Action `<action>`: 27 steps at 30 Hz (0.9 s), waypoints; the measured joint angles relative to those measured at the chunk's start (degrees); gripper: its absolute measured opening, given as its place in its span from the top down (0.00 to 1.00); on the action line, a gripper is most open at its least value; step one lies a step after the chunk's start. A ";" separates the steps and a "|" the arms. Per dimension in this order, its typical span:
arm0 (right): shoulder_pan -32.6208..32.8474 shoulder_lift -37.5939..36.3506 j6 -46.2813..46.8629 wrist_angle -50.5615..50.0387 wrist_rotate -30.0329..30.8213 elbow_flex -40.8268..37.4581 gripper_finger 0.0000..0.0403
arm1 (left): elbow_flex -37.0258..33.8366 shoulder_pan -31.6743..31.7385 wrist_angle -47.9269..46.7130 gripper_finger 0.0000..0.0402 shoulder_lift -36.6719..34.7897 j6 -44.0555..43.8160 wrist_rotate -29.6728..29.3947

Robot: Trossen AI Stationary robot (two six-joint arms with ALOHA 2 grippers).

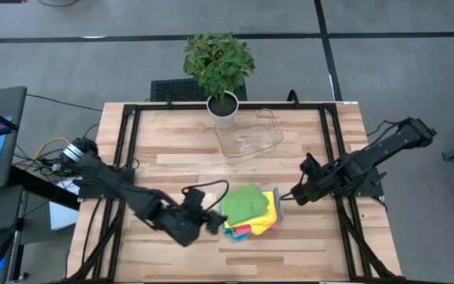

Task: Fold microfiber towels
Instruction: Move the stacked microfiber cloths to the center of the table

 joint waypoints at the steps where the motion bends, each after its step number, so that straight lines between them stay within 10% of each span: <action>1: 0.02 -0.44 0.37 1.29 0.01 -1.05 0.24 | 0.00 0.90 -0.07 0.33 1.06 -2.73 -0.65; 7: 1.41 -0.29 1.07 9.84 -0.32 -6.31 0.20 | -0.09 5.21 1.94 0.33 5.49 -4.09 17.53; 27: 4.46 -0.18 2.95 30.95 0.79 -16.04 0.20 | -1.39 -1.32 -0.34 0.19 5.69 -18.07 7.84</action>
